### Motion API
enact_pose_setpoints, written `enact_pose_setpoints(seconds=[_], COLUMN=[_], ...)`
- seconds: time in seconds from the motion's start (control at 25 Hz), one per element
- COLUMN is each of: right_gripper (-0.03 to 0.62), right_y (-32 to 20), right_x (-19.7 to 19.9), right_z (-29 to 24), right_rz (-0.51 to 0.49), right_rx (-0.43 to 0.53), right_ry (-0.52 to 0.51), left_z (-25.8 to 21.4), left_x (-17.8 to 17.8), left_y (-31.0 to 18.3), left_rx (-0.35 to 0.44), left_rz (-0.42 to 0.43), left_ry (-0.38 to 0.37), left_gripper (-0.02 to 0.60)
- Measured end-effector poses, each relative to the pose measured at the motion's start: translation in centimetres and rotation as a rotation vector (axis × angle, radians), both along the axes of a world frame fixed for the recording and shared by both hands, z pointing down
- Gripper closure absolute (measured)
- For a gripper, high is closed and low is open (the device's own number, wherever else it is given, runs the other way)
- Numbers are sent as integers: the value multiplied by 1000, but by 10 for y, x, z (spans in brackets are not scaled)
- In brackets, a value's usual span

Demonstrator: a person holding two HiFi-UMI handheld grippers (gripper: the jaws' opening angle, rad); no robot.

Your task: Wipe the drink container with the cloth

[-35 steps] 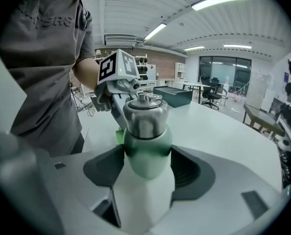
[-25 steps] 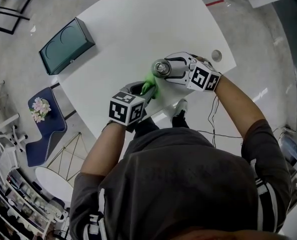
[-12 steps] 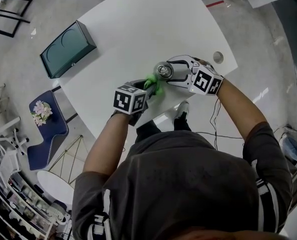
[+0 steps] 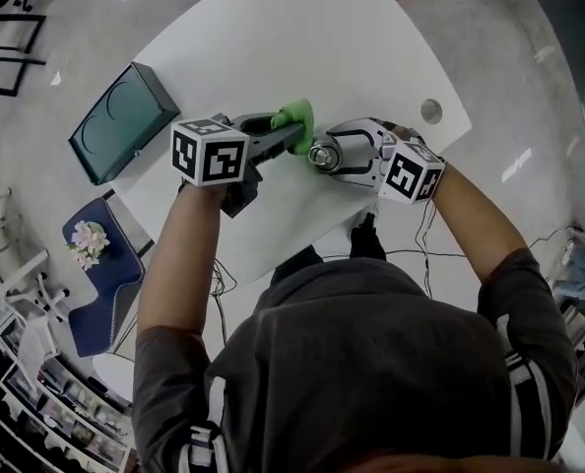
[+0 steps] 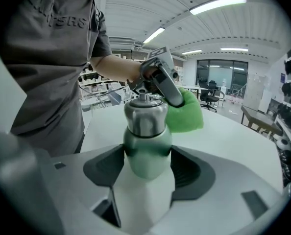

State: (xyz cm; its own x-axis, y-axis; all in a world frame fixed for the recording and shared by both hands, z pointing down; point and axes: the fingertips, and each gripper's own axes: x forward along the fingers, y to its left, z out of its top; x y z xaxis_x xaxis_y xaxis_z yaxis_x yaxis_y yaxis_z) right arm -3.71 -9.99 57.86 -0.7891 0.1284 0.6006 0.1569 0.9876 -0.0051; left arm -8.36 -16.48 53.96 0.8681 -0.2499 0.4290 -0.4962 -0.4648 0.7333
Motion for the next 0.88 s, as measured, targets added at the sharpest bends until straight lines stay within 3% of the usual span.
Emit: enact_pose_setpoints(seconds=[0.12,0.32,0.6,0.64,0.76,0.8,0.88], right_gripper=[306,306,306,306,306,306,306], right_y=[0,1,2,2,1,1,2], right_x=[1,1,1,0,0,1,2], right_z=[0,1,1,1,0,0,0], right_rz=[-2,-5,-3,-2,-5,-4,-1], right_rx=[-7,-15,-16,-16,-15,-14,-14], right_ry=[6,15,24,25,28,28,31], left_z=[16,51,65,52,-2,-12,-12], left_x=[20,25,21,23,33,39,50], left_y=[-5,-8,-6,-8,-17,-16,-11], left_rx=[-35,-31,103,110,91,93,103], left_rz=[66,108,176,180,160,179,237], left_ry=[-4,-133,-309,-277,-69,-41,-64], left_gripper=[491,492,494,494,494,493,492])
